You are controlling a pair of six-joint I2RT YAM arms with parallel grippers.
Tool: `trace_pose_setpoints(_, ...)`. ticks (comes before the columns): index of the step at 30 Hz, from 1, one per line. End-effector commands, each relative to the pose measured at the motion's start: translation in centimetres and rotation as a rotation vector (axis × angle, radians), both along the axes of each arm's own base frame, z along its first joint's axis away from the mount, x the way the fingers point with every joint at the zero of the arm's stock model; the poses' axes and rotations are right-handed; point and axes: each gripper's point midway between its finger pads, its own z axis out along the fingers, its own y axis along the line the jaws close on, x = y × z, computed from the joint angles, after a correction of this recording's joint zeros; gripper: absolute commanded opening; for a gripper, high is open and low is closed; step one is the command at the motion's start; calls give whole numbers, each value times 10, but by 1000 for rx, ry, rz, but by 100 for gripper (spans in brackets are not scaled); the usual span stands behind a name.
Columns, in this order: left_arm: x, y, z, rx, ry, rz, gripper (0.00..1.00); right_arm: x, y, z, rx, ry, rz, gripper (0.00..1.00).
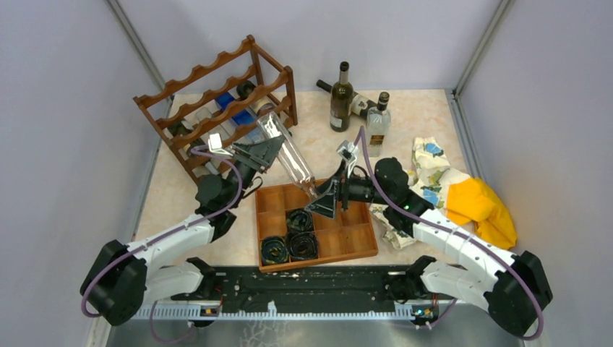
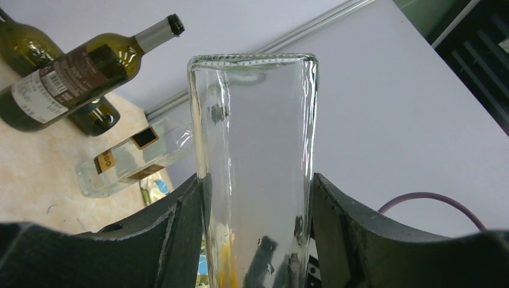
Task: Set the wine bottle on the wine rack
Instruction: Pick up the wine bottle from the center of the board.
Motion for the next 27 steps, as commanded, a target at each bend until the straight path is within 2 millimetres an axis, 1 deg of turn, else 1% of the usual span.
trace_pose_setpoints(1, -14, 7, 66, -153, -171, -24, 0, 15, 11, 35, 80, -74, -24, 85)
trace_pose_setpoints(4, -13, 6, 65, -154, -172, -27, 0, 20, 15, 39, 94, -70, -30, 73)
trace_pose_setpoints(7, -13, 5, 61, -148, -165, -31, 0, 22, 17, 45, 105, -82, -31, 55)
trace_pose_setpoints(9, -13, 5, 57, -140, -156, -31, 0, 23, 18, 49, 111, -91, -29, 39)
trace_pose_setpoints(11, -13, 5, 52, -133, -145, -30, 0, 23, 19, 50, 113, -94, -26, 29)
trace_pose_setpoints(12, -12, 5, 49, -132, -140, -30, 0, 24, 19, 51, 115, -96, -26, 21)
trace_pose_setpoints(14, -12, 4, 47, -129, -134, -32, 0, 23, 20, 52, 117, -103, -18, 2)
trace_pose_setpoints(15, -11, 4, 45, -126, -130, -32, 0, 22, 20, 53, 119, -108, -12, 0)
trace_pose_setpoints(17, -10, 3, 42, -113, -122, -27, 2, 21, 19, 56, 124, -114, -9, 0)
trace_pose_setpoints(19, -7, 4, 36, -98, -101, -17, 24, 23, 17, 60, 132, -116, -16, 0)
trace_pose_setpoints(21, -4, 6, 23, -82, -37, -2, 54, 30, 12, 64, 146, -98, -42, 0)
trace_pose_setpoints(22, -2, 6, 14, -62, 2, 6, 66, 34, 9, 66, 152, -89, -56, 0)
trace_pose_setpoints(23, -1, 8, 6, -39, 40, 19, 77, 37, 6, 66, 156, -83, -66, 0)
trace_pose_setpoints(24, 1, 11, 0, -18, 73, 36, 84, 40, 3, 68, 161, -83, -77, 0)
trace_pose_setpoints(25, 1, 14, -6, 5, 98, 56, 89, 42, 1, 68, 163, -83, -86, 0)
trace_pose_setpoints(27, 1, 21, -16, 57, 127, 95, 96, 44, -2, 67, 164, -77, -96, 0)
